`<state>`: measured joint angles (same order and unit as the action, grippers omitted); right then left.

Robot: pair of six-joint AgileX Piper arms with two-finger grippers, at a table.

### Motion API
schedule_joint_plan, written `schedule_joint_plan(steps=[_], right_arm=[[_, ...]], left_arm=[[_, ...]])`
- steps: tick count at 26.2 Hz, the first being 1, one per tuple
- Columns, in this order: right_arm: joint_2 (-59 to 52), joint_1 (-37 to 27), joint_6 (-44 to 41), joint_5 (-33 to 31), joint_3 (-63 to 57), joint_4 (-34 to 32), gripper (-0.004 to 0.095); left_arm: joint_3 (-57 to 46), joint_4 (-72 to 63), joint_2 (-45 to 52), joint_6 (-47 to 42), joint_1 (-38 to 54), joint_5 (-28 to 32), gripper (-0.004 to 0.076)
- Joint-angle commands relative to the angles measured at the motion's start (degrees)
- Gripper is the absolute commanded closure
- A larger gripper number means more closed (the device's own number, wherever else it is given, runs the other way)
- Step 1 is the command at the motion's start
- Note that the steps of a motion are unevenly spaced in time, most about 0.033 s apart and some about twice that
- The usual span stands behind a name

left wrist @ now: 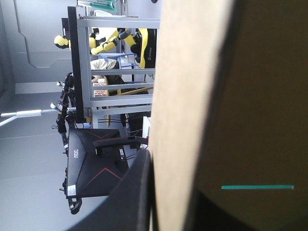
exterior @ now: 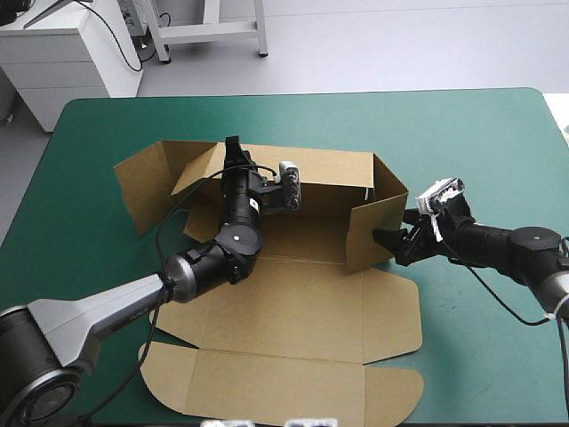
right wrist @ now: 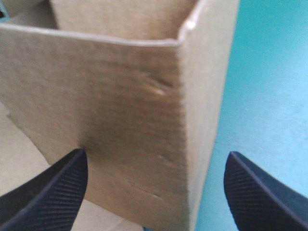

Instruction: Fold the box

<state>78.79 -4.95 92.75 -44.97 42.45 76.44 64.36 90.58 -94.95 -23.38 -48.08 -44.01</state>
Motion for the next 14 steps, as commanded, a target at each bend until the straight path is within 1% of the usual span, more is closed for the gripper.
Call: schedule_joint_plan(steps=[1,4,6,9,10,11,12,13,14], right_arm=[[-0.9,-0.3,1.4,2.2,1.1,1.7,0.0168],[-0.3,-0.2,-2.4,-1.4,1.1,3.5,0.0169],[-0.3,0.4,-5.2,-2.2,1.1,3.5,0.0174],[-0.3,3.8,-6.2,-1.1,1.1,0.6,0.0248],[-0.3,5.6,-6.6,0.3,1.1,-0.2,0.0287],[-0.4,8.8,-6.8,3.7,1.1,-1.2,0.0355],[-0.4,11.2,-7.4,7.4,1.1,-1.3,0.0413],[-0.4,14.3,-8.4,13.2,1.1,-1.3,0.0472],[-0.4,15.7,-8.4,15.3,1.1,-1.1,0.0491]], left_arm=[[1.5,1.1,2.2,-1.0,-0.5,1.0,0.0732],[1.5,1.1,2.2,-1.0,-0.5,1.0,0.0732],[1.5,1.1,2.2,-1.0,-0.5,1.0,0.0732],[1.5,1.1,2.2,-1.0,-0.5,1.0,0.0732],[1.5,1.1,2.2,-1.0,-0.5,1.0,0.0732],[1.5,1.1,2.2,-1.0,-0.5,1.0,0.0732],[1.5,1.1,2.2,-1.0,-0.5,1.0,0.0732],[1.5,1.1,2.2,-1.0,-0.5,0.8,0.0732],[1.5,1.1,2.2,-1.0,-0.5,0.8,0.0732]])
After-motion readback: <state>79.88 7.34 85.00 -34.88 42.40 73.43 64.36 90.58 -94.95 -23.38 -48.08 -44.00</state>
